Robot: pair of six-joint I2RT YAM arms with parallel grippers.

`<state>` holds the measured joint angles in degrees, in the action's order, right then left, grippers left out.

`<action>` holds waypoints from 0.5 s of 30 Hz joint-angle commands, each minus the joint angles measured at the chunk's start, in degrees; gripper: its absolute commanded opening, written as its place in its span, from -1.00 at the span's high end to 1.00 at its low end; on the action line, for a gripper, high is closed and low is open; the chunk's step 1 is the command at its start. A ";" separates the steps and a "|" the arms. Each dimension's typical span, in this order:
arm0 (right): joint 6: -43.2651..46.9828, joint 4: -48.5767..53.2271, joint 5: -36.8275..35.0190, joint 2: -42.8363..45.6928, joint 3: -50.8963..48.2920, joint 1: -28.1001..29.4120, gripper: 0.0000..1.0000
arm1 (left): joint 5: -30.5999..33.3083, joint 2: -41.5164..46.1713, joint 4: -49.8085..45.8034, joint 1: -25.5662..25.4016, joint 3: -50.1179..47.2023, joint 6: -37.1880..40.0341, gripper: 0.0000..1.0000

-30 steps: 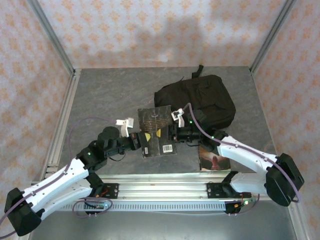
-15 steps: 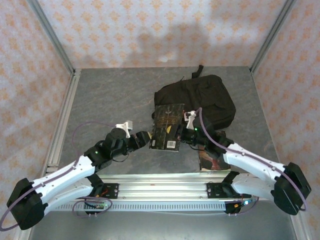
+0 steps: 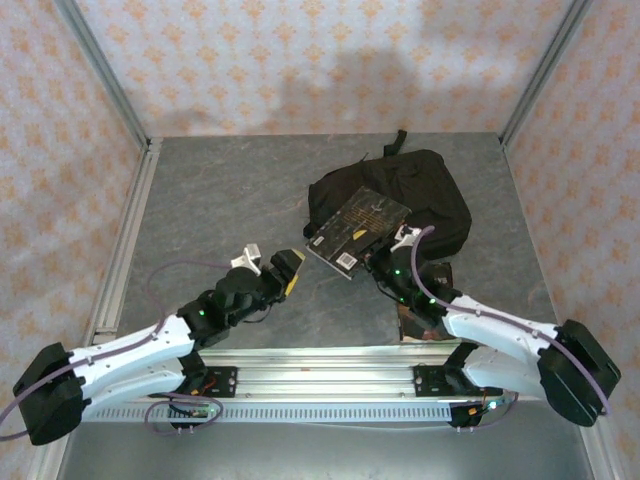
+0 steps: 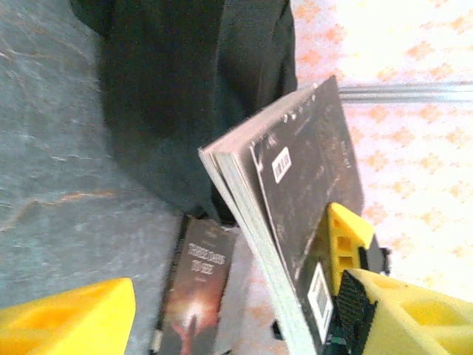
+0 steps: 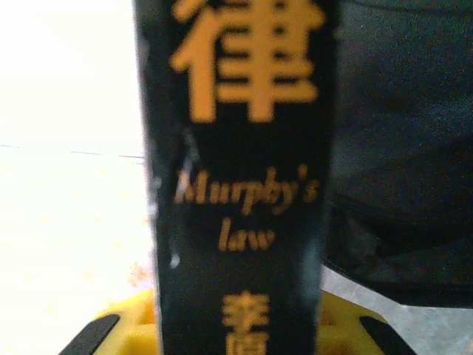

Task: Pack the student bag
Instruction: Rotate the book.

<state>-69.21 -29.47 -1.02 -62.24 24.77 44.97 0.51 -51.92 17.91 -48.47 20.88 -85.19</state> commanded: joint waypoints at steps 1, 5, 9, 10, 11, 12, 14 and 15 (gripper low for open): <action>-4.91 -10.90 -4.65 -1.57 3.25 2.38 1.00 | 6.13 -3.52 8.59 -1.10 1.18 -5.33 -0.50; -6.16 -11.47 -5.66 -2.91 4.66 4.65 1.00 | 6.84 -7.64 11.39 -2.20 3.30 -5.30 -0.49; -6.94 -13.22 -5.49 -3.91 4.93 5.98 1.00 | 8.73 -8.95 12.02 -2.35 4.51 -4.05 -0.43; -7.29 -13.33 -5.48 -3.95 4.93 6.22 1.00 | 9.89 -8.79 12.14 -2.33 4.52 -3.62 -0.39; -7.39 -13.36 -5.31 -4.02 4.92 6.36 1.00 | 10.94 -8.60 12.08 -2.33 4.59 -2.99 -0.37; -7.47 -13.34 -5.15 -3.99 4.85 6.46 1.00 | 11.82 -8.27 11.63 -2.37 4.82 -2.25 -0.33; -8.03 -13.36 -5.03 -3.89 4.52 6.90 1.00 | 14.04 -7.05 10.00 -2.29 5.34 -0.41 -0.17; -8.21 -13.36 -4.90 -3.86 4.34 7.08 1.00 | 14.80 -6.61 9.36 -2.26 5.56 0.36 -0.13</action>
<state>-75.90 -36.53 -4.58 -66.50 27.22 51.42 9.43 -60.27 27.46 -50.54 24.40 -87.94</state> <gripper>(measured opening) 0.172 0.578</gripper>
